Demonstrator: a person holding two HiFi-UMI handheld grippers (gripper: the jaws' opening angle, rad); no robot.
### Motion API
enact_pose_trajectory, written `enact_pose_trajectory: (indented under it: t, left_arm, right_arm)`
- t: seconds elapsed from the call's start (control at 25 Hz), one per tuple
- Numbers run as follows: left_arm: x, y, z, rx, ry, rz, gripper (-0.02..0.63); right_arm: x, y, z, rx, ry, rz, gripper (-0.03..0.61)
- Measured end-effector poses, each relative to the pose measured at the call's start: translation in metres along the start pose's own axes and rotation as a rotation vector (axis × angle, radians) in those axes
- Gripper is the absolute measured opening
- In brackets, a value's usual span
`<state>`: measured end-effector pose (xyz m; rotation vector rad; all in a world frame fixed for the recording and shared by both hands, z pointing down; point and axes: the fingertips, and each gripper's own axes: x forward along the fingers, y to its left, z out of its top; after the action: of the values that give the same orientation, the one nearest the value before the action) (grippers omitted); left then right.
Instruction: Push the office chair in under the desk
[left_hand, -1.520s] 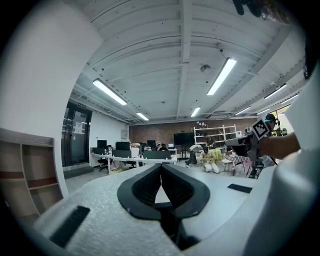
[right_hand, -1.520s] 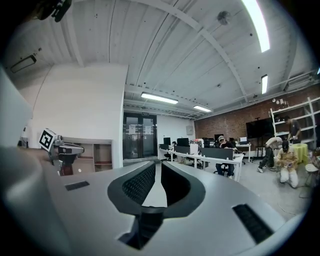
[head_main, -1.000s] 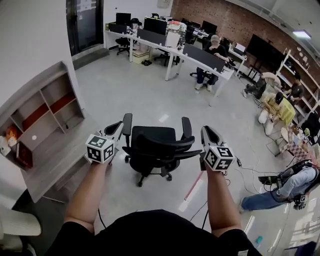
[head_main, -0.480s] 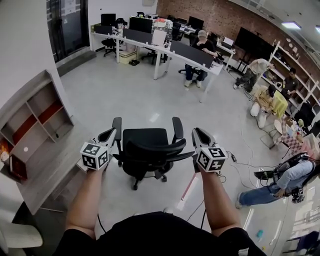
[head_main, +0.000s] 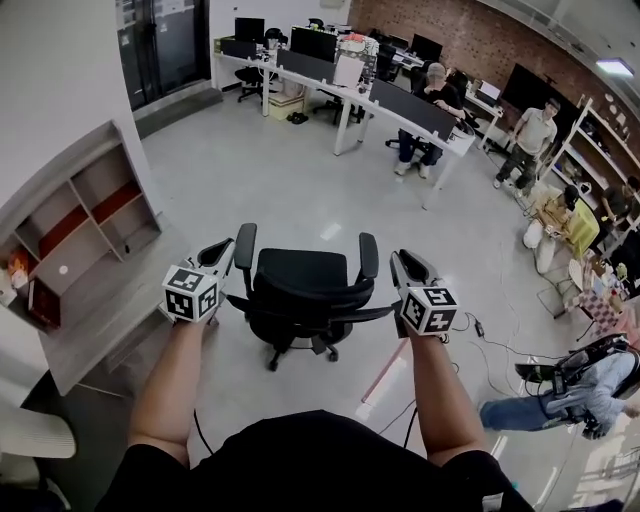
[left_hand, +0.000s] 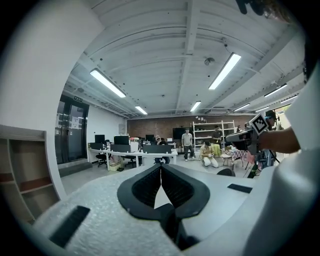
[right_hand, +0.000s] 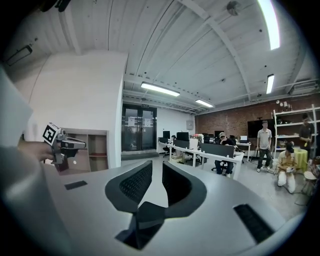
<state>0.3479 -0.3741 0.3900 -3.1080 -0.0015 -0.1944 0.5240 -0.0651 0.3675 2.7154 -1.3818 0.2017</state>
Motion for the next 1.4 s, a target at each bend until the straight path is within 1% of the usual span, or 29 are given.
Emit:
enact_pose_trajectory:
  t: [0.16,0.28,0.4,0.44,0.52,0.68,0.72,0.8,0.84,1.04,1.16,1.28,1.4]
  left_arm:
    - [0.002,-0.007,-0.015,0.052,0.067,0.002,0.017]
    - [0.004,-0.013,-0.029,0.092,0.127,-0.011,0.018]
    - [0.007,-0.018,-0.042,0.131,0.185,-0.025,0.018]
    - [0.008,-0.02,-0.046,0.137,0.202,-0.032,0.018]
    - [0.008,-0.023,-0.053,0.149,0.23,-0.043,0.018]
    - [0.009,-0.026,-0.069,0.191,0.275,-0.083,0.02]
    - [0.009,-0.028,-0.074,0.203,0.287,-0.101,0.033]
    - [0.01,-0.03,-0.086,0.228,0.323,-0.13,0.085]
    - [0.011,-0.031,-0.093,0.238,0.342,-0.141,0.101]
    - [0.011,-0.035,-0.118,0.247,0.414,-0.178,0.119]
    - [0.01,-0.04,-0.139,0.3,0.481,-0.214,0.152]
    - [0.01,-0.05,-0.16,0.363,0.552,-0.267,0.176]
    - [0.012,-0.057,-0.181,0.393,0.598,-0.304,0.194]
  right_arm:
    - [0.004,-0.01,-0.012,-0.005,0.018,0.011,0.069]
    - [0.006,-0.016,-0.019,-0.04,0.029,-0.001,0.048]
    - [0.008,-0.018,-0.027,-0.051,0.06,0.019,0.048]
    - [0.008,-0.018,-0.031,-0.055,0.075,0.03,0.058]
    - [0.009,-0.018,-0.038,-0.063,0.108,0.053,0.104]
    - [0.011,-0.015,-0.053,-0.074,0.156,0.085,0.141]
    - [0.012,-0.014,-0.057,-0.075,0.167,0.09,0.147]
    - [0.012,-0.014,-0.066,-0.078,0.188,0.099,0.16]
    - [0.012,-0.015,-0.07,-0.079,0.199,0.103,0.165]
    - [0.013,-0.018,-0.089,-0.068,0.264,0.117,0.196]
    - [0.014,-0.017,-0.097,-0.066,0.293,0.127,0.215]
    - [0.014,-0.017,-0.107,-0.067,0.321,0.142,0.226]
    - [0.015,-0.014,-0.122,-0.078,0.36,0.17,0.254]
